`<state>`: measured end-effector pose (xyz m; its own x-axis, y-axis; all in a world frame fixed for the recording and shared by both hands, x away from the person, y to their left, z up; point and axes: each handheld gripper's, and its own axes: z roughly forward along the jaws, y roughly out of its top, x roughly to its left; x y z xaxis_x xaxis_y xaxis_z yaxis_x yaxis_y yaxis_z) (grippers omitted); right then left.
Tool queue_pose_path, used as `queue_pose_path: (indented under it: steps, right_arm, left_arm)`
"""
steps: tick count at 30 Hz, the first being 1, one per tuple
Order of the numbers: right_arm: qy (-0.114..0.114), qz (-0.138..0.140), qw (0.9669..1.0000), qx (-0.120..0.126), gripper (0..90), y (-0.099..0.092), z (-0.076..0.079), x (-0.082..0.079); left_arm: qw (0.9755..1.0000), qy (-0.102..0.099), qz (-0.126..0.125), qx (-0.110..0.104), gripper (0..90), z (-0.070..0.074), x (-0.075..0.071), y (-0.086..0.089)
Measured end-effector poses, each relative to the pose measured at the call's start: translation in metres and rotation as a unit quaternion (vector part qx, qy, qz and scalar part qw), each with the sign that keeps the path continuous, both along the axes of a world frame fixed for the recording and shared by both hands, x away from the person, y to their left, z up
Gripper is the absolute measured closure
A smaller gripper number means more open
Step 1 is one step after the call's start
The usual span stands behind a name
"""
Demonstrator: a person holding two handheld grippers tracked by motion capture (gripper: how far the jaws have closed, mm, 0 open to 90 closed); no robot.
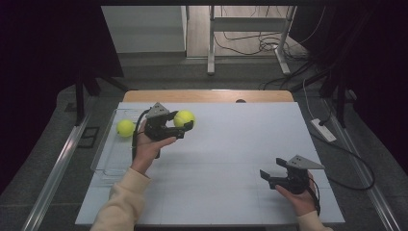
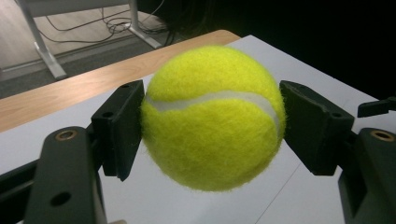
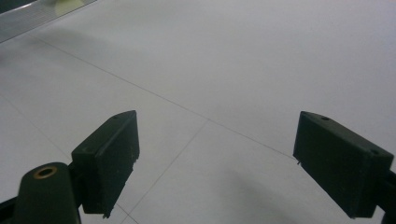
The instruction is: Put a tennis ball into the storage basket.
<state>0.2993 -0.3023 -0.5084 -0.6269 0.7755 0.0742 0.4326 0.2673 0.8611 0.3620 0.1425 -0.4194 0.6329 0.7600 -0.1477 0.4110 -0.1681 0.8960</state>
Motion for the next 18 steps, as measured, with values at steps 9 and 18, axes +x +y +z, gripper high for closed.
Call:
queue_pose_path:
  steps: [9,18]
  right_arm:
    - [-0.001,0.0,1.0,0.001,14.7,0.0,0.0,0.0]
    - [-0.001,0.0,1.0,0.001,14.7,0.0,0.0,0.0]
  left_arm:
    - [0.9999,-0.001,0.017,0.001,27.4,0.001,-0.004,0.013]
    - [0.9996,-0.004,0.028,0.001,27.4,0.003,-0.006,0.023]
